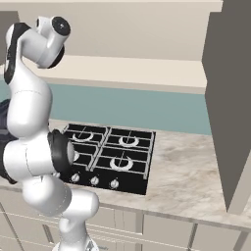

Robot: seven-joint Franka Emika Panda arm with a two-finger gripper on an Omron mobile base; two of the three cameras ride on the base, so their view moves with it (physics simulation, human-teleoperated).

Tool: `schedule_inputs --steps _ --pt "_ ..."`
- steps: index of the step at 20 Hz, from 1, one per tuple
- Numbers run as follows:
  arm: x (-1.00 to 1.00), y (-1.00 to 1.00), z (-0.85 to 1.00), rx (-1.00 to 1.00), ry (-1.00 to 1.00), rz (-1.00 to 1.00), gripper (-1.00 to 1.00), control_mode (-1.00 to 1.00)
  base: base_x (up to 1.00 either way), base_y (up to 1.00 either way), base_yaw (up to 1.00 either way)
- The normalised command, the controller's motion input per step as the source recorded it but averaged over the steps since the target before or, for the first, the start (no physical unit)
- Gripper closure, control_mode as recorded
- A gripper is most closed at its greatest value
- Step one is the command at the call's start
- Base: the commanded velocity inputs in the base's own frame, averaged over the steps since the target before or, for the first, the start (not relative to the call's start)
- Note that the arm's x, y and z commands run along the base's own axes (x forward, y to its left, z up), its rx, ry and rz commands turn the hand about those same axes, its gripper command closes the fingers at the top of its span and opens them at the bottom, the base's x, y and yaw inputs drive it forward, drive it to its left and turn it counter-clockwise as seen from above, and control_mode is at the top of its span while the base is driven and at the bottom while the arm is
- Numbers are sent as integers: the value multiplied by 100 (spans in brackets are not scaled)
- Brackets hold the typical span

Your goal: There is a bowl on the dining counter. Grab a lemon wedge from the fridge and place it in the bowl. Then get the liquor bottle and glass cup from the cabinet and place them next to the bowl.

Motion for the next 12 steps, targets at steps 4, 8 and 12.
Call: schedule_inputs --steps 4,8,12 --pt "21 0 0 0 0 -1 -100 -100 0 0 0" --pt "14 0 0 0 0 -2 -100 -100 0 0 0" --pt "14 0 0 0 0 -2 -100 -100 0 0 0"
